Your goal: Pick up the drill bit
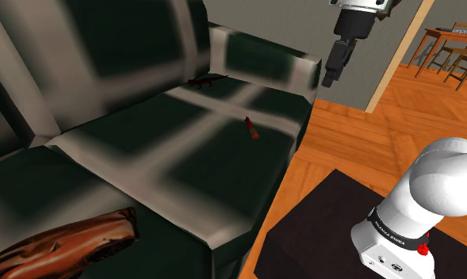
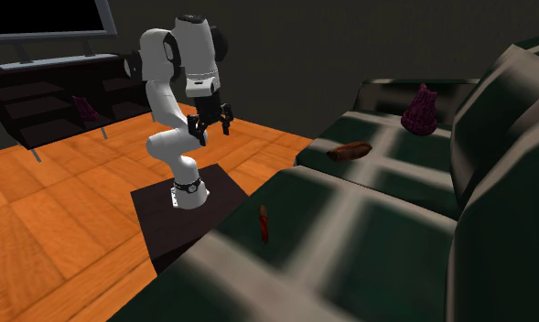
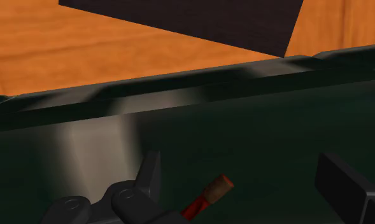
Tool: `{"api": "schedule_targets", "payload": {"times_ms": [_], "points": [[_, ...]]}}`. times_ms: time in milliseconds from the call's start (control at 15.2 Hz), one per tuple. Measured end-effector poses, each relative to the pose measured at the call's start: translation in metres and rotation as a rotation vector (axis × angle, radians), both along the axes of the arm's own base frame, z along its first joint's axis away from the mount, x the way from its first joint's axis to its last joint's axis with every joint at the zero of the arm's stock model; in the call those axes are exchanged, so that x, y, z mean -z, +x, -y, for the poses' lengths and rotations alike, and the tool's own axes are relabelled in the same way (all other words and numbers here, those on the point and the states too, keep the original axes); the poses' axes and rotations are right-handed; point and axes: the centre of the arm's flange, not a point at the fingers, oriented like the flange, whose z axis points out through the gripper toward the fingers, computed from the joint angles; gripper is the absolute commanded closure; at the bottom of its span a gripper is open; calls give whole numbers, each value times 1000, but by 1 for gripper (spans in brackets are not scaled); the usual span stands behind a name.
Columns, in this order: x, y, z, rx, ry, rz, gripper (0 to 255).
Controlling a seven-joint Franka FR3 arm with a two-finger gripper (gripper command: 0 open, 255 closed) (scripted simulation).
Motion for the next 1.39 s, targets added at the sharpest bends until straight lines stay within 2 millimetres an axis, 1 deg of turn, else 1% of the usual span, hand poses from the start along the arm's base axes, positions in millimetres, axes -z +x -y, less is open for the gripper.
{"api": "schedule_targets", "payload": {"times_ms": [66,132,264,330,528,660,924,990,1188,1254,1386], "points": [[0,0,0,0,0,0,0],[4,7,-4,14,1,-4,0],[15,22,-10,65,4,-16,0],[25,30,-15,95,5,-24,0],[49,59,-25,190,10,-46,0],[64,83,-29,254,14,-61,0],[102,125,-39,383,22,-92,0],[108,136,-41,415,24,-99,0],[135,171,-41,512,29,-122,0],[143,176,-41,545,31,-130,0],[160,198,-39,609,35,-145,0]]}}
